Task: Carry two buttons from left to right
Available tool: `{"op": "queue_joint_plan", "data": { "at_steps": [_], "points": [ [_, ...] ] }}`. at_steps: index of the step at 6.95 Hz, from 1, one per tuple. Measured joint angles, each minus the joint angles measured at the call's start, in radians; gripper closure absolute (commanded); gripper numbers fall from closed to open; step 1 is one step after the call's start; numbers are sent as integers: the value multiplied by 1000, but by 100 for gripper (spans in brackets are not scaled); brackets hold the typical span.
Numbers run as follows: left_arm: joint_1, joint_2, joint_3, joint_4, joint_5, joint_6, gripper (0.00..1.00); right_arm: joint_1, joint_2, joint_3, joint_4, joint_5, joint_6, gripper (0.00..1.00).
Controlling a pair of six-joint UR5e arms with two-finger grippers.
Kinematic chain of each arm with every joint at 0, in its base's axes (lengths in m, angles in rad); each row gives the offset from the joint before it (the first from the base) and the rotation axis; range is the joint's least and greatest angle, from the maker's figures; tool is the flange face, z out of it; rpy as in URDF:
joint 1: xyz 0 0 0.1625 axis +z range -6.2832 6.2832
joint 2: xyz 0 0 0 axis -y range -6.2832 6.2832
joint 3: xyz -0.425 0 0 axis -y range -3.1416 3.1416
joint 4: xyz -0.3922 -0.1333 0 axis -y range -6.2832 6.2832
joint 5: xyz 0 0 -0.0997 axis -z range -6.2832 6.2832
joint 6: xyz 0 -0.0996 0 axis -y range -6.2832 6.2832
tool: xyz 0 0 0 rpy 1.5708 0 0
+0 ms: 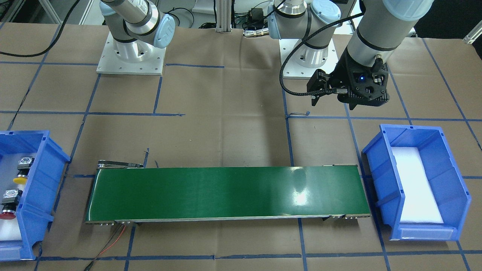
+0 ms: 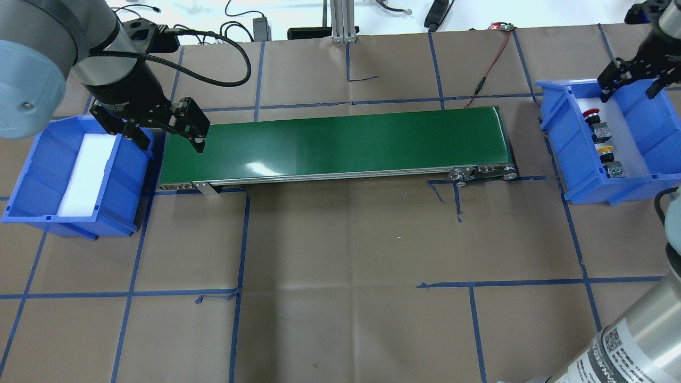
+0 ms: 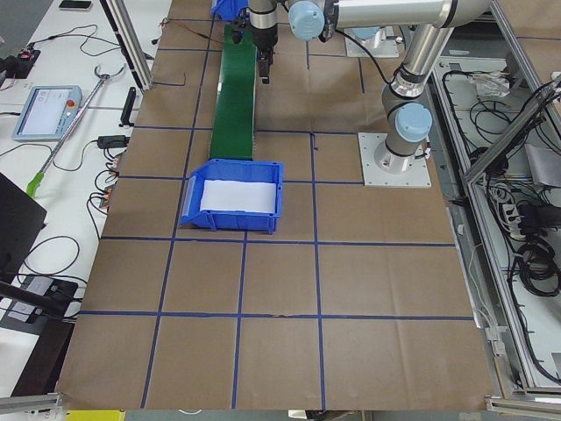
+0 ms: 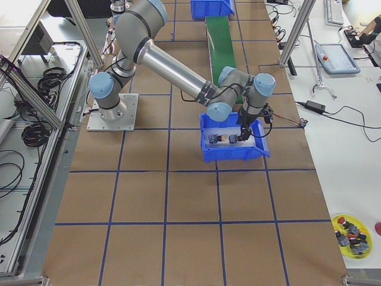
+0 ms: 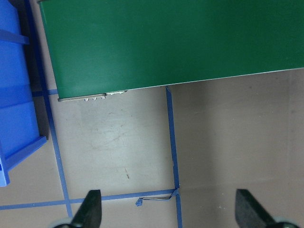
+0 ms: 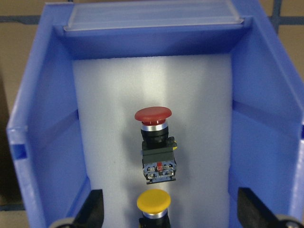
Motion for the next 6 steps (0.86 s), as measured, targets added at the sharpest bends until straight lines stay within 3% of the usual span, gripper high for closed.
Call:
{"op": "queue_joint_plan", "data": {
  "at_steps": [2, 3, 6],
  "points": [
    [0, 0, 0, 0, 0, 0, 0, 12, -142, 2, 22, 57, 1, 0],
    [-1, 0, 0, 0, 0, 0, 0, 37, -204, 5, 92, 73, 16, 0],
    [-1, 0, 0, 0, 0, 0, 0, 239, -342, 26, 240, 150, 284, 0]
  ]
}}
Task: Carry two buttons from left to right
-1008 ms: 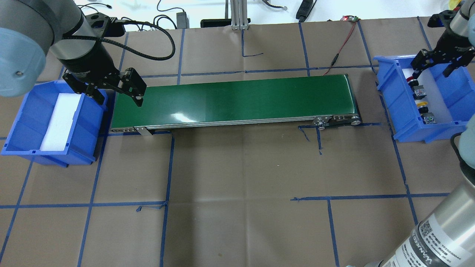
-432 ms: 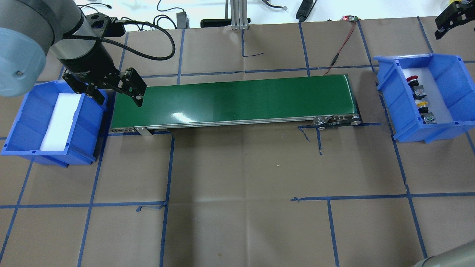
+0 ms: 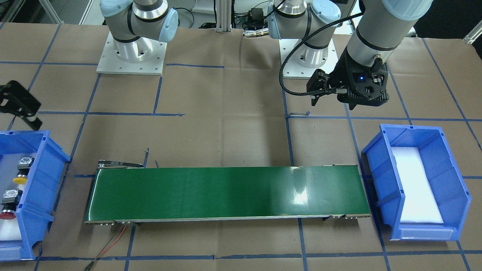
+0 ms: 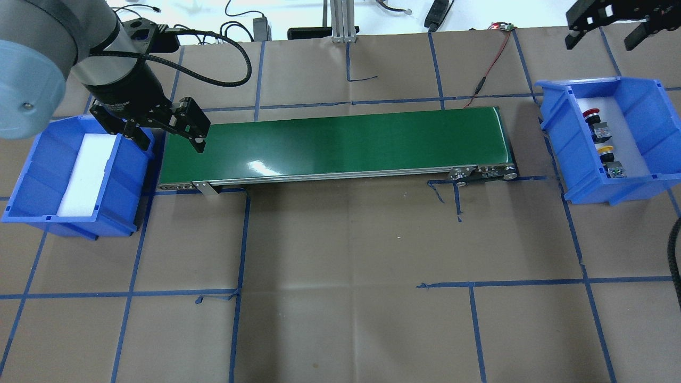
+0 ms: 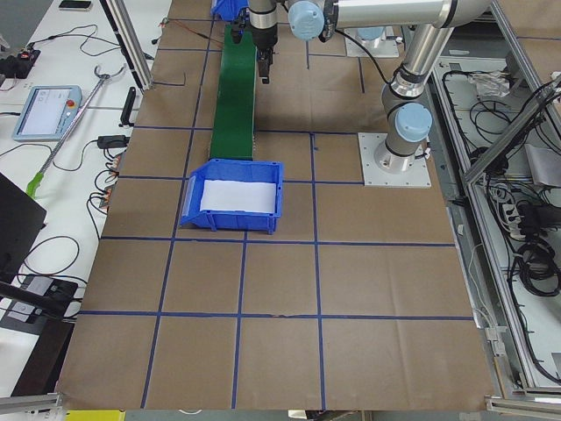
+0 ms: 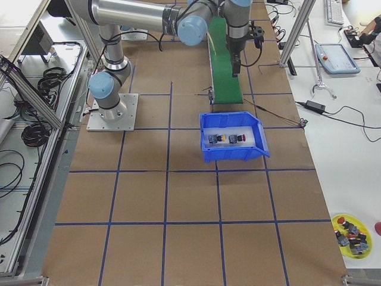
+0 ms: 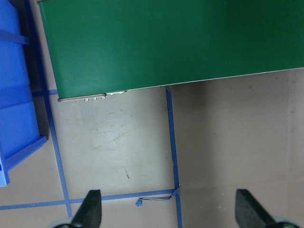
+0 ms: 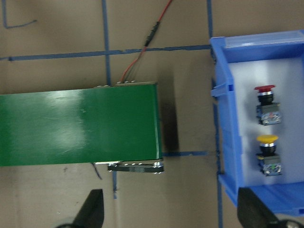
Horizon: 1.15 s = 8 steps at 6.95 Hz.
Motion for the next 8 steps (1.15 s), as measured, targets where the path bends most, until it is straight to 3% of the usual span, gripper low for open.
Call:
{"op": "queue_joint_plan", "data": {
  "at_steps": [3, 6, 8],
  "points": [
    [1, 1, 0, 0, 0, 0, 0, 216, -50, 103, -3, -4, 182, 0],
    [1, 2, 0, 0, 0, 0, 0, 238, -131, 242, -62, -3, 195, 0],
    [0, 2, 0, 0, 0, 0, 0, 239, -146, 262, -97, -43, 189, 0]
  ]
}}
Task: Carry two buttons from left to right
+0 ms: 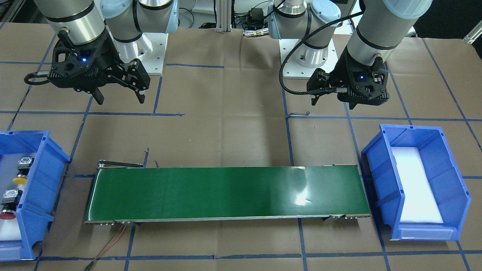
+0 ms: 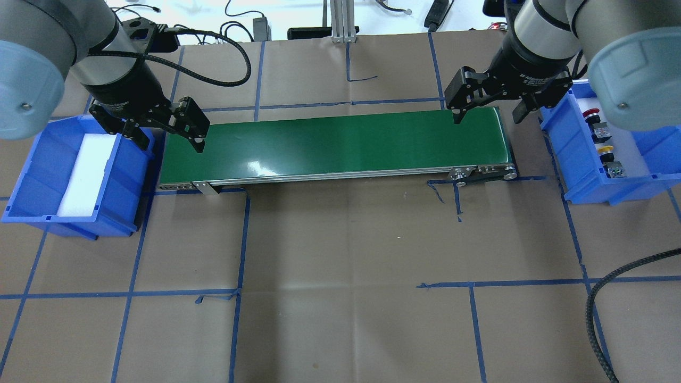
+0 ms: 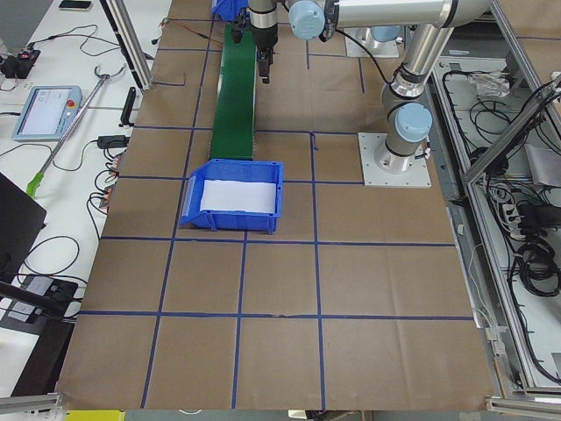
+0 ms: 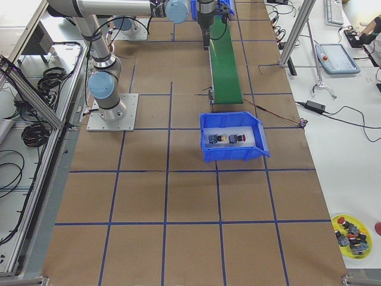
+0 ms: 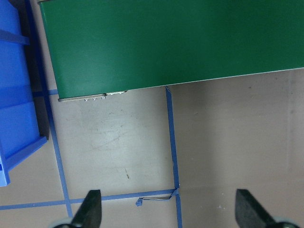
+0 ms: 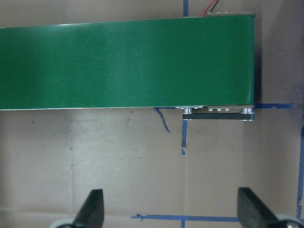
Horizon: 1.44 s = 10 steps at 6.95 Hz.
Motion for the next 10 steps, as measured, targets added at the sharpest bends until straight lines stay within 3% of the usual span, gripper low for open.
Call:
{"op": "queue_joint_plan", "data": {
  "at_steps": [10],
  "points": [
    [1, -1, 0, 0, 0, 0, 0, 0, 0, -1, -4, -25, -2, 0]
  ]
}}
